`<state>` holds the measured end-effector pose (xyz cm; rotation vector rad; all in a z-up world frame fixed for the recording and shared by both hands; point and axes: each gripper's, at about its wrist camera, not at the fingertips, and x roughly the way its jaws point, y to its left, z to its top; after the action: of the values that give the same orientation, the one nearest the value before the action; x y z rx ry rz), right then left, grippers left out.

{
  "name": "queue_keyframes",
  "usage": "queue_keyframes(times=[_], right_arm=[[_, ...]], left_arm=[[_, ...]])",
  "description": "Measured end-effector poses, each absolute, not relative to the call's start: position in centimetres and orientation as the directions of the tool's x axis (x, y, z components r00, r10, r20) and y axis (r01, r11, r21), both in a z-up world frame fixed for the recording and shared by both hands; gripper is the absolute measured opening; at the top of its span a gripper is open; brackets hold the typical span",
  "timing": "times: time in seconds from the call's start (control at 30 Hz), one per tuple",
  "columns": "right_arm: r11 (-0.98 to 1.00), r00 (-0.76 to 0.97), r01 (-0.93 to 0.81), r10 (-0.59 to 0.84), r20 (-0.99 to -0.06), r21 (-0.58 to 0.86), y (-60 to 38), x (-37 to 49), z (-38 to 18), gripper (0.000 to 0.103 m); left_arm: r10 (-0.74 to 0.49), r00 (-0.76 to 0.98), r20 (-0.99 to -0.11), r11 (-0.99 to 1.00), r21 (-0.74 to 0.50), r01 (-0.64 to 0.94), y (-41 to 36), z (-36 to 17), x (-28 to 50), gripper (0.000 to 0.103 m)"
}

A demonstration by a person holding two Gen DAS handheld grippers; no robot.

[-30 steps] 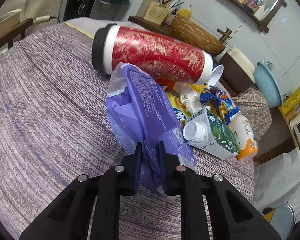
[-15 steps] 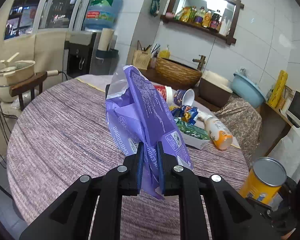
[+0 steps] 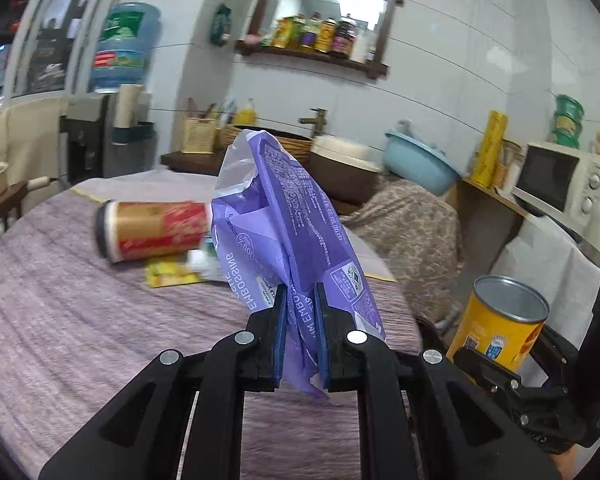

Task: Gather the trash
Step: 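Carry the purple bag to the black bin and release it with the left gripper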

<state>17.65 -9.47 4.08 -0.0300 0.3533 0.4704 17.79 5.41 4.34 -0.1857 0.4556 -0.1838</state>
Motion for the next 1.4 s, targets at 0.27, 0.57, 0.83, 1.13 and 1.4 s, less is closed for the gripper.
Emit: queue_keyframes(times=[0.27,0.57,0.83,1.13,1.4], right_arm=[[0.982,0.912,-0.182,0.188,-0.365,0.05,-18.5,17.5,2.9,0.066],[0.995,0.897,0.084,-0.054,-0.438,0.051,-27.5,18.0,0.1,0.066],[0.985,0.868,0.158,-0.102,-0.486,0.076,-30.8,18.1,-2.5,0.067],[0.978,0.834,0.174,-0.085,-0.545,0.113,-32.2,19.6,-5.5,0.067],[0.974,0.784,0.139,0.003,-0.621,0.18,-32.1,23.1,-9.2,0.067]], left_arm=[[-0.423,0.781,-0.459,0.906,-0.235,0.353,-3.3,2.9,22.2,0.013],[-0.525,0.591,-0.612,0.836,-0.239,0.494,-14.0,-2.3,27.1,0.013],[-0.441,0.431,-0.787,0.837,-0.188,0.514,-21.8,-12.3,30.6,0.017],[-0.398,0.41,-0.821,0.849,-0.161,0.503,-22.9,-15.2,31.0,0.059],[-0.468,0.579,-0.668,0.847,-0.151,0.51,-19.1,-8.5,26.2,0.072]])
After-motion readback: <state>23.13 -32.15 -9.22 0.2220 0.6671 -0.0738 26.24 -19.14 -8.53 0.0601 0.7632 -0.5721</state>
